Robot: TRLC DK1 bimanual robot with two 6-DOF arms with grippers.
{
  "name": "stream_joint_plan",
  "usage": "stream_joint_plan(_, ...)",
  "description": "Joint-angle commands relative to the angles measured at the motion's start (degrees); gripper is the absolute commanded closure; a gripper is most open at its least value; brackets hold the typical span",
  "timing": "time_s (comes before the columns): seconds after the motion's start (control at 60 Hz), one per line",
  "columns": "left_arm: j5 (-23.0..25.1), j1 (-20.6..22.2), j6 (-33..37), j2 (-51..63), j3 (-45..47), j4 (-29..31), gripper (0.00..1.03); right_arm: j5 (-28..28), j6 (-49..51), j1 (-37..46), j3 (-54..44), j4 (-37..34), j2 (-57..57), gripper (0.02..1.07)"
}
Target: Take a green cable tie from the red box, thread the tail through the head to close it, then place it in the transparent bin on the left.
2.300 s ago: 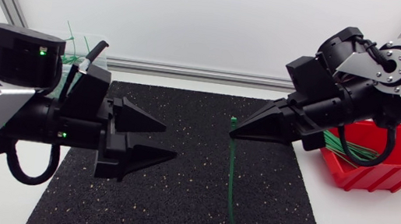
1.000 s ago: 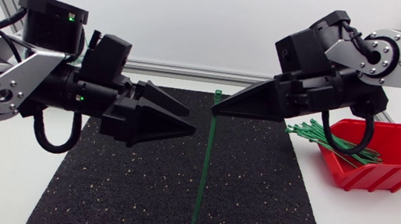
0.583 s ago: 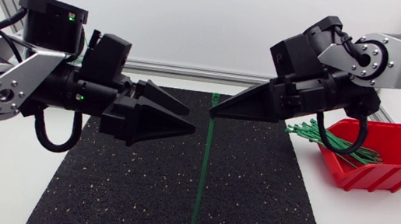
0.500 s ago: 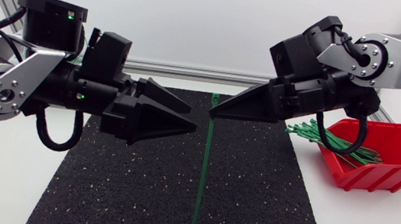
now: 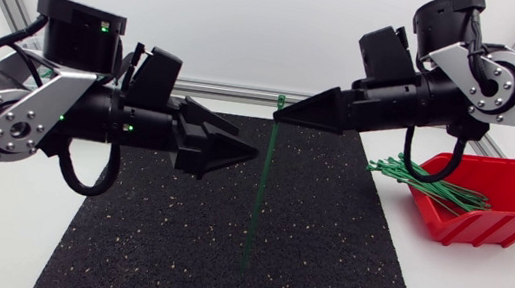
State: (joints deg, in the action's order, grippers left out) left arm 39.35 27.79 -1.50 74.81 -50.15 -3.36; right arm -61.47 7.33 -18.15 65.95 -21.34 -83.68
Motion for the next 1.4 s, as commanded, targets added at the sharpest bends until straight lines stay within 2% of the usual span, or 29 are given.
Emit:
stream_joint_plan(0.0,-3.23,0.95,-0.26,0.87,0.4,-1.22,0.12,3.29,-4.61,-0.74,-1.79,1.57,1.06,1.01)
stream_joint_plan(0.2,-14.57,3.85,0.0,1.22,0.93,-3.76,0.14,14.71,-9.97,-1.89,-3.11,7.11,1.77,1.01)
stream_joint_plan(0.4,-23.18,6.49,0.88,3.94,0.84,-6.31,0.14,24.29,-12.96,-4.61,-2.06,7.72,2.73,1.0)
stream_joint_plan(0.517,-27.49,7.8,0.88,5.97,0.58,-7.98,0.14,27.72,-14.01,-6.63,-1.44,7.63,2.73,1.0)
stream_joint_plan(0.783,-33.38,11.06,0.88,6.14,1.72,-11.15,0.14,33.17,-15.24,-8.57,-0.74,7.54,2.03,1.0)
stream_joint_plan(1.033,-36.37,13.08,1.41,5.61,2.95,-13.17,0.14,35.81,-16.39,-9.88,-0.47,7.63,2.12,1.0)
stream_joint_plan(1.383,-40.94,13.87,2.64,5.53,4.27,-15.72,0.14,38.62,-16.74,-11.99,-0.91,7.72,2.82,1.0)
